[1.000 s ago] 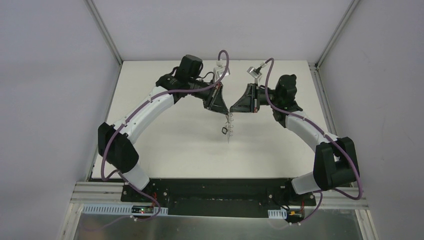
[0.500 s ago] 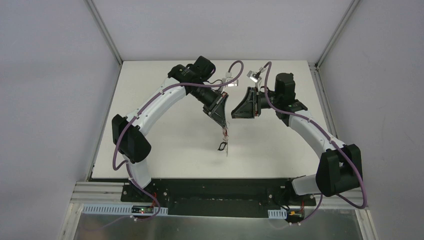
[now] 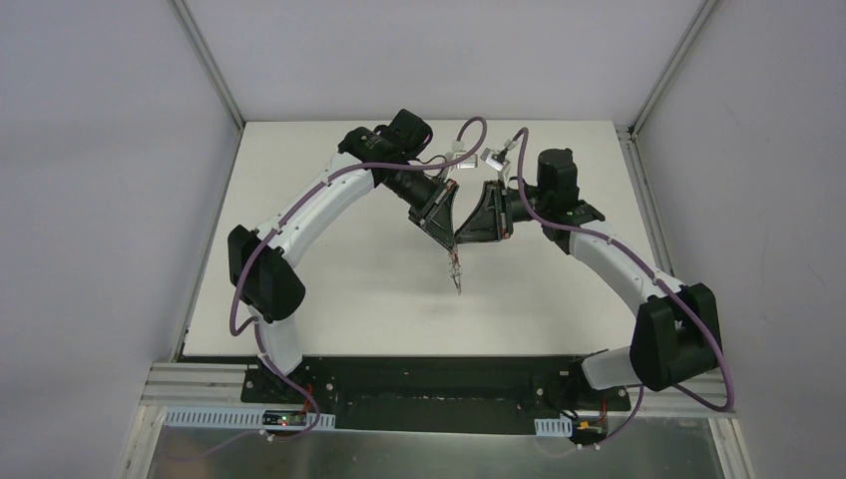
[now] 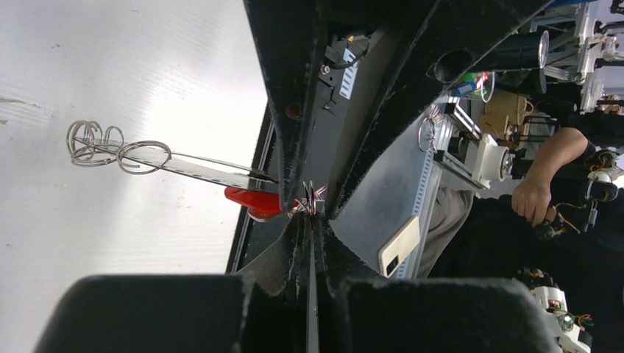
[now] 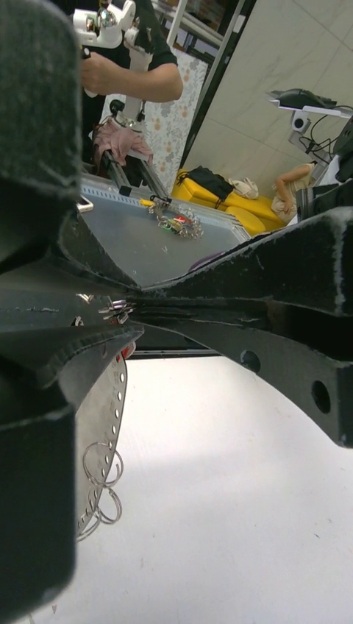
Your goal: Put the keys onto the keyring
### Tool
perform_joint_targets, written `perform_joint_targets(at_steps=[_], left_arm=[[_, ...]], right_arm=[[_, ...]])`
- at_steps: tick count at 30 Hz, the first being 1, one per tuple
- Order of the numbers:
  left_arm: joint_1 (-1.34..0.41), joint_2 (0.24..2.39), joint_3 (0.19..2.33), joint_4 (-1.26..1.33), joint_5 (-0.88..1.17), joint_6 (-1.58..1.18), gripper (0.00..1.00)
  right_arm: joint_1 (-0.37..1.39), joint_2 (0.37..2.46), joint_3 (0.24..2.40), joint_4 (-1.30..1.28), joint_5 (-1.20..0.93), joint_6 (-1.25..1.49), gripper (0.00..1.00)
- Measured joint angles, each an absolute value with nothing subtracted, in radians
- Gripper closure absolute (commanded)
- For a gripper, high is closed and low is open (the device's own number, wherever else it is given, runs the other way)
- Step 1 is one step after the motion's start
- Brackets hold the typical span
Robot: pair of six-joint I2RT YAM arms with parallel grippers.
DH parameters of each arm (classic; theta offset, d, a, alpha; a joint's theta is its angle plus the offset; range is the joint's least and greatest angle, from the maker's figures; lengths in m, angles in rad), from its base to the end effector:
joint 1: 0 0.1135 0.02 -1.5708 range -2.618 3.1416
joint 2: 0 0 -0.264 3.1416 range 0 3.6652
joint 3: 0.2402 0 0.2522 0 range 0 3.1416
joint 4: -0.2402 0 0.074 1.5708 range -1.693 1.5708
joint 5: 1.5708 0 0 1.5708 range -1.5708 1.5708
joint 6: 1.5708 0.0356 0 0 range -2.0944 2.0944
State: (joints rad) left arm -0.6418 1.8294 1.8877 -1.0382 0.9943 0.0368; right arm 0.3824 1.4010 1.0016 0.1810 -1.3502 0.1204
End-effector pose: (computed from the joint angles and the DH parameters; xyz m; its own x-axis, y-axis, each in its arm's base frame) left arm 0.2870 -0.2517 0.3653 -0.6390 0.5026 -0.5823 0.7244 0.1386 -0.6753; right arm 0.2693 0.1458 0.3160 -0.3155 -0.0986 -0.9438 -0.9343 -0.1416 0.3271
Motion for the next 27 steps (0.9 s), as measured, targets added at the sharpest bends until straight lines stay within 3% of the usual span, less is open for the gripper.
perform_joint_targets(at_steps=[11, 17, 23, 24, 27], left_arm=[[-0.641, 1.835, 1.888, -1.039, 0.994, 0.037, 1.0], [-0.64, 1.835, 1.888, -1.038, 0.995, 0.038, 1.0], [-0.632, 1.835, 1.885, -1.036, 0.999, 0.039, 1.0], [-0.628, 1.834, 1.882, -1.032, 1.004, 0.041, 0.99], [-0.617, 1.822, 1.849, -0.992, 1.023, 0.042, 0.85]], right_arm=[[0.384, 1.405, 0.994, 0.207, -1.358, 0.142, 0.86], [0.384, 1.406, 0.992, 0.213, -1.359, 0.146, 1.0], [0.384, 1.408, 0.992, 0.219, -1.362, 0.149, 1.0], [0.384, 1.409, 0.992, 0.221, -1.362, 0.15, 1.0], [0.381, 1.415, 0.993, 0.232, -1.354, 0.17, 1.0]])
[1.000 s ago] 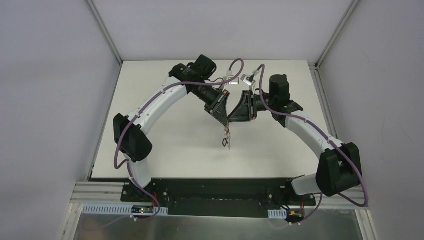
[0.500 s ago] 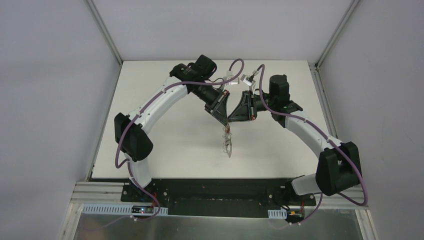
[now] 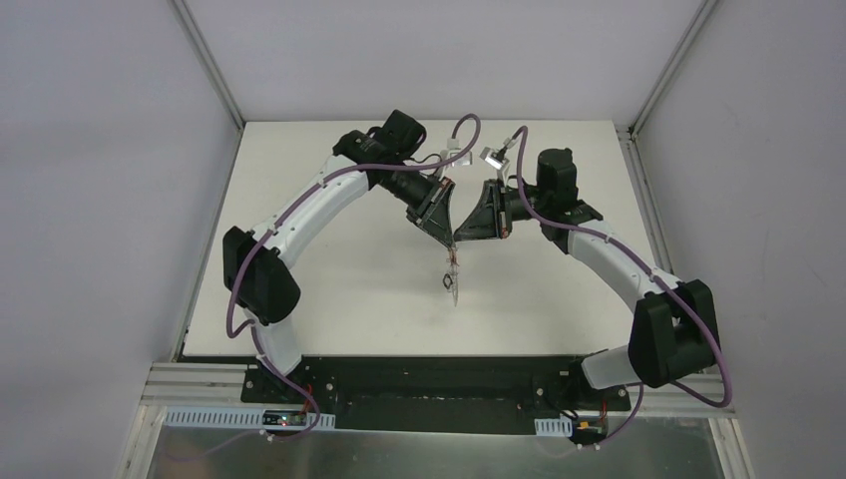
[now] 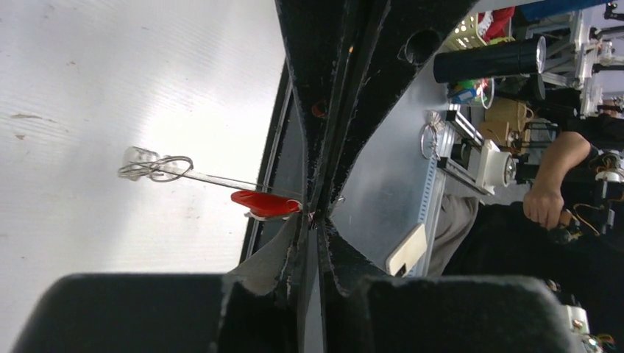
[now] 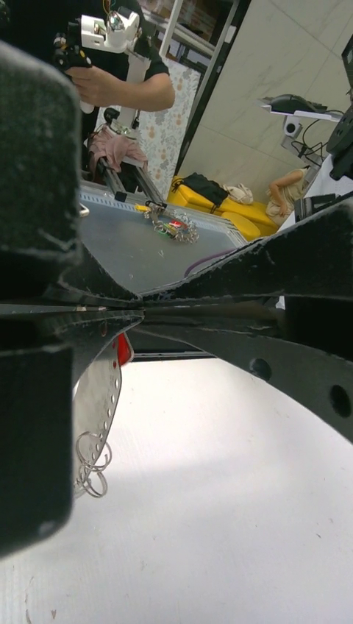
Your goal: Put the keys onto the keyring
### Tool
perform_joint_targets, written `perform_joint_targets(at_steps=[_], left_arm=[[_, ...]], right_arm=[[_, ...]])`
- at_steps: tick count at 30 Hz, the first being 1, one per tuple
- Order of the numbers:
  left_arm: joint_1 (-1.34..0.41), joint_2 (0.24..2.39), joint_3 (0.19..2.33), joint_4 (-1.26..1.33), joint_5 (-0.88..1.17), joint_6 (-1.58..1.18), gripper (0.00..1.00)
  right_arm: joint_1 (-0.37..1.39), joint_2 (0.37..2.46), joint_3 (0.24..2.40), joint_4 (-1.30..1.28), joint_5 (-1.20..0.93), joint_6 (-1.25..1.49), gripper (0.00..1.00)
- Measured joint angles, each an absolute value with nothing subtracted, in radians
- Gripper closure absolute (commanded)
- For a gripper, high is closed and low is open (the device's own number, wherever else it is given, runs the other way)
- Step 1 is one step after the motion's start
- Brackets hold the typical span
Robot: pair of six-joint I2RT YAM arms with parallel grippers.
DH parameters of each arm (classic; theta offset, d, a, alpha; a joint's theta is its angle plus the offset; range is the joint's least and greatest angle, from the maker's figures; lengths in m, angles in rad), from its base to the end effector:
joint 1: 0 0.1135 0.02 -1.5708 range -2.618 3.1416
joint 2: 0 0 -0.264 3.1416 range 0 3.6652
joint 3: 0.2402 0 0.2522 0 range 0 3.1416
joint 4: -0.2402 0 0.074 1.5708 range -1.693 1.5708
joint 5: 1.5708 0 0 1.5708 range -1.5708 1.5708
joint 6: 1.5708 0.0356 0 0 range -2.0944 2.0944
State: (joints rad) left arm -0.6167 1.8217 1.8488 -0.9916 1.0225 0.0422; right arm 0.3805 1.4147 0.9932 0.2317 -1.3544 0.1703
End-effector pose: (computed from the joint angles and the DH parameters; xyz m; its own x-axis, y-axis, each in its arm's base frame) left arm 0.2937 -0.2454 0.3598 -0.6403 0.4809 -0.5989 0.7258 0.1238 -0.6766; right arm 0.2723 0.1464 0.3134 -0.3371 -0.0956 -0.9366 -0.9266 -0.1427 0.3480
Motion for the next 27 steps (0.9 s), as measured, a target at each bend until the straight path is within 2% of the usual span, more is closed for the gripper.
perform_joint_targets(at_steps=[4, 15, 23, 27], left_arm=[[-0.6, 1.762, 1.765, -0.887, 1.014, 0.06, 0.74], [-0.588, 1.534, 1.505, -0.577, 0.984, 0.198, 0.64], [-0.59, 1.516, 1.439, -0.44, 0.956, 0.282, 0.62], [-0.604, 1.516, 1.439, -0.43, 0.941, 0.314, 0.65]], right_arm=[[0.373, 1.422, 0.993, 0.277, -1.347, 0.24, 1.0], [0.348, 1.437, 0.993, 0.495, -1.329, 0.477, 1.0], [0.344, 1.447, 0.993, 0.517, -1.32, 0.518, 1.0], [0.344, 1.451, 0.993, 0.52, -1.32, 0.525, 1.0]])
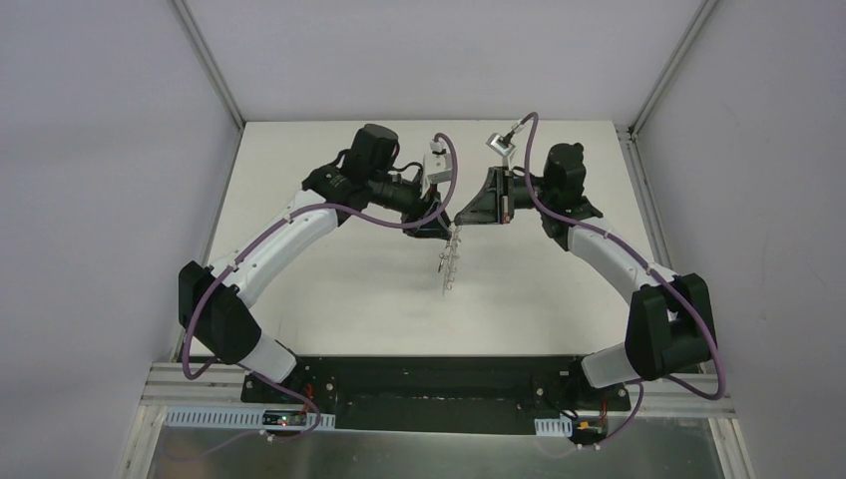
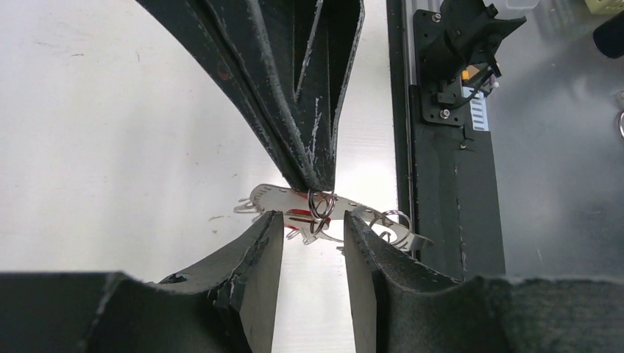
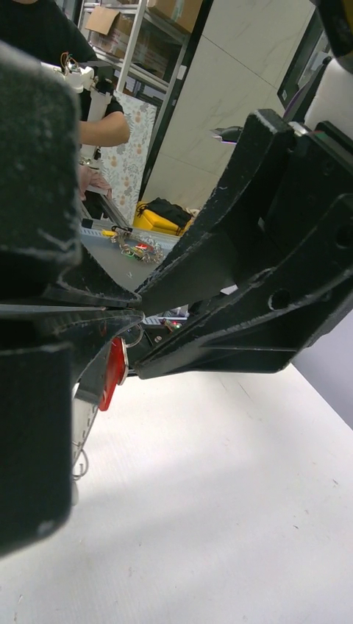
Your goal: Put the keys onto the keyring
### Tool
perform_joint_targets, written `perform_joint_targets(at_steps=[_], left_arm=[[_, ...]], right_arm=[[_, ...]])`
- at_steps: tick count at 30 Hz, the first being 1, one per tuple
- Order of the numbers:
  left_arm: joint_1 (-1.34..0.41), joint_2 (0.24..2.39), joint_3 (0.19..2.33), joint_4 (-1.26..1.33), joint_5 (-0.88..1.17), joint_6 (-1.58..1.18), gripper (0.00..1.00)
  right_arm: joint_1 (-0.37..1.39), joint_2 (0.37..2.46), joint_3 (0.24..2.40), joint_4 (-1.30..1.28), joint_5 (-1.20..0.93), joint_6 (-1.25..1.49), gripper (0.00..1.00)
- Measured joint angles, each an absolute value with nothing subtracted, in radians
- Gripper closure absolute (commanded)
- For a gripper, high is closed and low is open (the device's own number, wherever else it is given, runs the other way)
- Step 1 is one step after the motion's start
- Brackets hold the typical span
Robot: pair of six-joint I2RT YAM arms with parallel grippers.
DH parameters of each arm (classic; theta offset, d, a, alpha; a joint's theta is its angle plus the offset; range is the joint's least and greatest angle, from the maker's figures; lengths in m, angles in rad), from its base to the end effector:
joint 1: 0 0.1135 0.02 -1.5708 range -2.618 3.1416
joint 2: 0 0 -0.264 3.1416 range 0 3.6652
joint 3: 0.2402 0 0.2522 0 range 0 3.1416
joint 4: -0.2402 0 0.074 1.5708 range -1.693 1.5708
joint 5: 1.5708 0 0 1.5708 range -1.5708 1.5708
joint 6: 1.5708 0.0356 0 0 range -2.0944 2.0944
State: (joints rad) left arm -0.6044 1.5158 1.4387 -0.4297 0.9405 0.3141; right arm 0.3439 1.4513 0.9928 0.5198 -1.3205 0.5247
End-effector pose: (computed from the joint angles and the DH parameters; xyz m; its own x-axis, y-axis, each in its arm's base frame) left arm 0.2613 -0.2154 0.3720 -0.0968 0.2882 -0.9527 0.9947 -0.0057 -0.1028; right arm 0.2872 0.1395 0.3261 -0.4480 -0.0286 -0.8936 -0.8891 -0.0907 0.4486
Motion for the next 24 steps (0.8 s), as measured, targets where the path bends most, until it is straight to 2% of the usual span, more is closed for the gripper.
perform_joint_targets(at_steps=[7, 13, 20, 24], left_arm=[[-0.623, 1.516, 1.437, -0.425, 0.935, 0.339, 0.83], [-0.635, 1.516, 1.424, -0.421, 0.928, 0.327, 0.88], [-0.649, 1.515, 1.422, -0.398, 0.887, 0.263, 0.88], [-0.66, 1.515, 1.417, -0.395, 0.868, 0.242, 0.8]], right_arm=[[0.342, 1.451, 0.993, 0.52, -1.32, 0.532, 1.0], [0.333, 1.451, 0.993, 0.52, -1.312, 0.533, 1.0], [0.322, 1.451, 0.992, 0.519, -1.304, 0.534, 1.0], [0.32, 1.451, 0.987, 0.52, -1.295, 0.534, 1.0]])
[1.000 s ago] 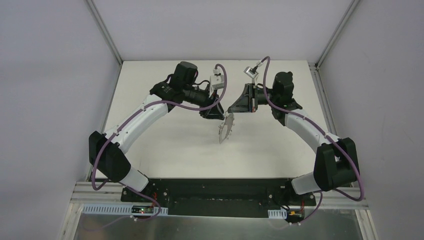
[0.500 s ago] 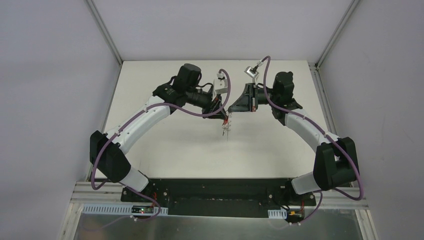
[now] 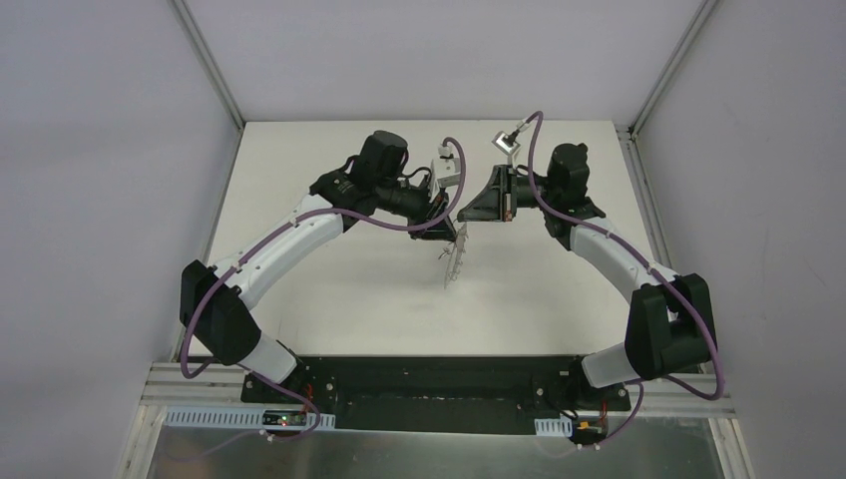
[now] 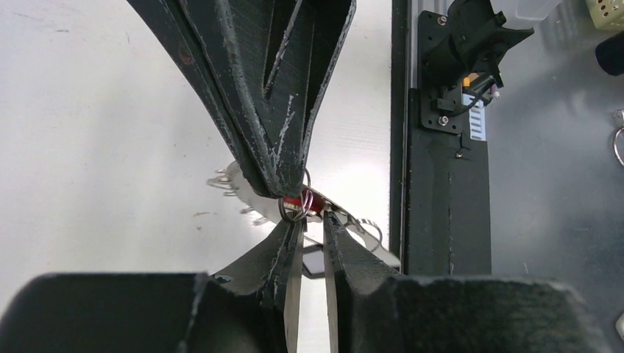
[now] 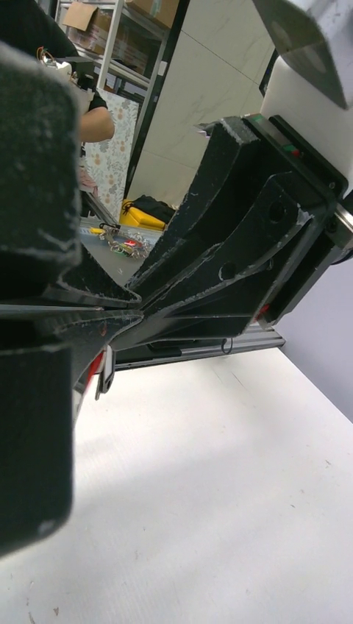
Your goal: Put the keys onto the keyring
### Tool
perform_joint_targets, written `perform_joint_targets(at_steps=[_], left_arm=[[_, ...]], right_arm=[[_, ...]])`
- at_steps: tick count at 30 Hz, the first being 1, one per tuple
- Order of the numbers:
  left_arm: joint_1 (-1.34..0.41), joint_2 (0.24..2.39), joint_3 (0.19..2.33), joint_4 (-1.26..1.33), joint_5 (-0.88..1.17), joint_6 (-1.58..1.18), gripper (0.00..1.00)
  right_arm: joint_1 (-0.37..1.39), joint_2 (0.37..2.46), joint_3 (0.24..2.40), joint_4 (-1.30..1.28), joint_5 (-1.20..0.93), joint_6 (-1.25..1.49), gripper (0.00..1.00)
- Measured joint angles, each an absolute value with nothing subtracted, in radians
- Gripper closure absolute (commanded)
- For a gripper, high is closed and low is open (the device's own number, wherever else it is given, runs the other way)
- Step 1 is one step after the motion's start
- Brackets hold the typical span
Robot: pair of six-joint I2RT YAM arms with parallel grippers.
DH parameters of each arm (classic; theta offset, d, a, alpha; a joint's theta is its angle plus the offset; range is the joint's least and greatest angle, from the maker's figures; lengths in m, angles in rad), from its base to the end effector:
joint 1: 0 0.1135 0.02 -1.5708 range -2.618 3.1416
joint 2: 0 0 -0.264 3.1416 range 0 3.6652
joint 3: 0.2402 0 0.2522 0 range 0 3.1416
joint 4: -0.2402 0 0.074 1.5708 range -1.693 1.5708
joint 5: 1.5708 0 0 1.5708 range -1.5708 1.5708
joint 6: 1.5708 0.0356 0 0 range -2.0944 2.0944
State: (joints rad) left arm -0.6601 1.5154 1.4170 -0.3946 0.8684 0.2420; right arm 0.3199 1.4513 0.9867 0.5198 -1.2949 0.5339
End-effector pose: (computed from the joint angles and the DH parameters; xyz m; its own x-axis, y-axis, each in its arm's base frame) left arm 0.2523 -0.2303 0.3668 -0.1407 0.3052 -0.9418 0.9899 0.0256 -0.1396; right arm 0.2911 0.1325 0.3241 -0.4626 -0.0072 -0.8865 -0.8854 -0.0463 0.4624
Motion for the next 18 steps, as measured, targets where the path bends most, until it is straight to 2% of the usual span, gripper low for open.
perform_joint_targets(at_steps=[5, 18], left_arm=[[-0.668, 1.516, 1.416, -0.396, 0.854, 0.216, 0.73], [-0.638, 1.516, 1.416, -0.369, 0.854, 0.138, 0.61]], right_arm=[[0.319, 1.451, 0.983, 0.52, -1.287, 0.533, 1.0], [0.299, 1.451, 0.97, 0.521, -1.288, 0.524, 1.0]])
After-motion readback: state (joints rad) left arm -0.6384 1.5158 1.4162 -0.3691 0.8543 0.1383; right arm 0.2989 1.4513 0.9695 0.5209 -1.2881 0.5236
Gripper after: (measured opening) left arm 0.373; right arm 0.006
